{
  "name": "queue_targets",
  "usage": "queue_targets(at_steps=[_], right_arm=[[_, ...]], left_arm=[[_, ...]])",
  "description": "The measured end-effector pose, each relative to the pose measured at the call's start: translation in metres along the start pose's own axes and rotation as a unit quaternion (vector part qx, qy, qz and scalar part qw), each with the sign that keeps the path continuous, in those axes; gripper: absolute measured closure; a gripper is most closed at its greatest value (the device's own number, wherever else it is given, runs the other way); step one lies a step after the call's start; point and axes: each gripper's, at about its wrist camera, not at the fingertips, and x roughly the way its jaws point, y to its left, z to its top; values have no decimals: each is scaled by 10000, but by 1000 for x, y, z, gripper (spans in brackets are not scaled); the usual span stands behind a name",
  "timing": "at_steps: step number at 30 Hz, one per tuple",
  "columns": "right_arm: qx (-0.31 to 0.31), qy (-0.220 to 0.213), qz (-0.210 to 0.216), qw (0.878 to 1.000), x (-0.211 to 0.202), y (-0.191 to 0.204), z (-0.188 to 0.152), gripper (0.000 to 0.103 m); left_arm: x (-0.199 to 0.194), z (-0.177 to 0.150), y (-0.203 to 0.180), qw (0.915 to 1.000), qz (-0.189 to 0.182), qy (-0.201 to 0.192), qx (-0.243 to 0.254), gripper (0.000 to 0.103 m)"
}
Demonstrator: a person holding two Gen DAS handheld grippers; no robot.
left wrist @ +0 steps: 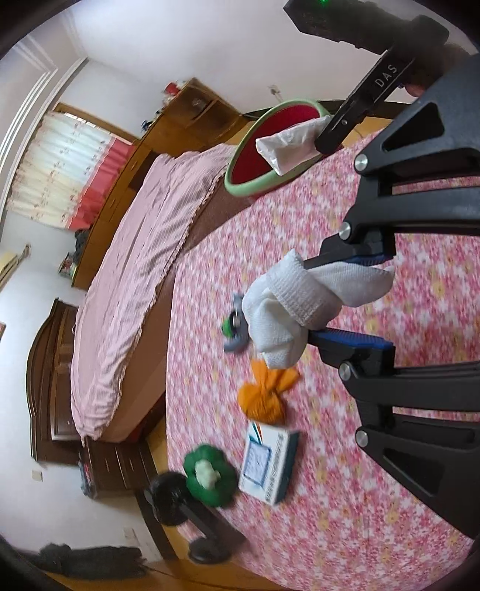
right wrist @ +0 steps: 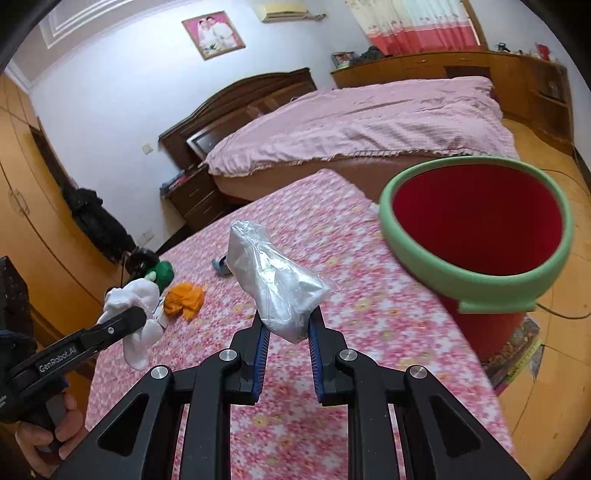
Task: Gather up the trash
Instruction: 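Carry sock and plastic bag over the red bucket and open both grippers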
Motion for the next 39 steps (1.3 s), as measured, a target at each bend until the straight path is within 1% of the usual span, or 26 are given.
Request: queue_targets(at_steps=[10, 22, 29, 34, 39], right_arm=[[376, -256, -105, 9989, -24, -37, 9, 83], [844, -457, -472, 9943, -32, -97, 32, 83], [966, -437, -713, 9918, -34, -123, 47, 83], [1036, -457, -898, 9895, -37, -142, 53, 83], [1189, -445, -951, 9873, -33, -161, 56, 83]], left_arm=[[29, 13, -47, 9988, -316, 206, 306, 75], [77, 28, -109, 9939, -647, 472, 754, 75], [108, 32, -149, 9889, -809, 603, 1093, 75], [128, 31, -175, 9865, -942, 624, 1188, 75], [148, 27, -195, 9826, -1079, 763, 1308, 74]])
